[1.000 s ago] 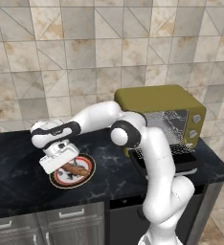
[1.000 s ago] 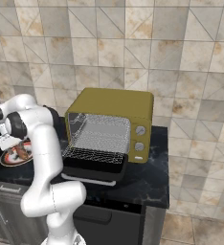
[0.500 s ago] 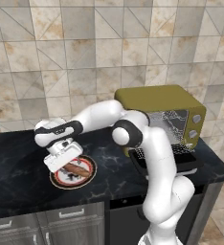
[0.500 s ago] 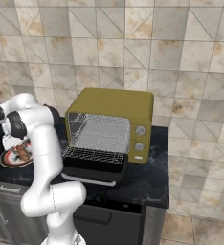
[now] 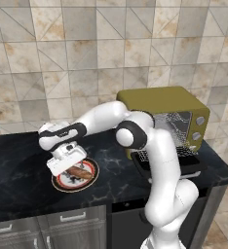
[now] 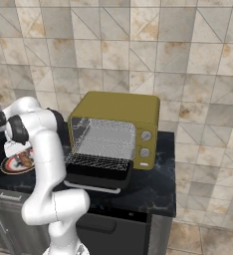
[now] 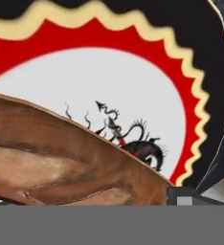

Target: Pull the toaster oven rack outwards. Pick up the baguette from the plate and place it on the toaster oven rack. Close the toaster oven door fully and set the temperature to the lowest setting.

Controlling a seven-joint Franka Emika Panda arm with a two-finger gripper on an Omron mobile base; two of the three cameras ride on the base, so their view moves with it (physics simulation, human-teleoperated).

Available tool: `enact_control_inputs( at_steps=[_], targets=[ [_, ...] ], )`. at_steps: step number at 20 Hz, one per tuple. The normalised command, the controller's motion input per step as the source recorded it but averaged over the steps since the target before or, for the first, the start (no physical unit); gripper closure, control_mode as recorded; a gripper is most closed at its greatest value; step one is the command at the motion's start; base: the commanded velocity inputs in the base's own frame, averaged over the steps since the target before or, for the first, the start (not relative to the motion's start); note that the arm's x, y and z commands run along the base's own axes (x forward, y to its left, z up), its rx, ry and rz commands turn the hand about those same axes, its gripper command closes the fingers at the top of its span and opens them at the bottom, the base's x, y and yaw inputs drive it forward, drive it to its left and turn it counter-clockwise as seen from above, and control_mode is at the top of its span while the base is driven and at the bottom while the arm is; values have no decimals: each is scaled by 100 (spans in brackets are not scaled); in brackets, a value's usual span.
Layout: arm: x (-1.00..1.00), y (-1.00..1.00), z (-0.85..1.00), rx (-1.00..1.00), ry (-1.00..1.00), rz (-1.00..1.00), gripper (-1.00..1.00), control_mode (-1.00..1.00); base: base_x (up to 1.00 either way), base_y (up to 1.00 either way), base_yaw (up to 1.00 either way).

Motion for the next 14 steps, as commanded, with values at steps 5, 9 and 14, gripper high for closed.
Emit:
enact_control_inputs(
  at_steps=[5, 9, 14],
  targets=[
    [-31, -5, -20, 0, -4, 0, 100, -100, 0, 0, 0],
    [-88, 0, 66, 2, -26, 0, 100, -100, 0, 0, 0],
    [-72, -26, 100, 9, -19, -1, 100, -100, 0, 0, 0]
  ],
)
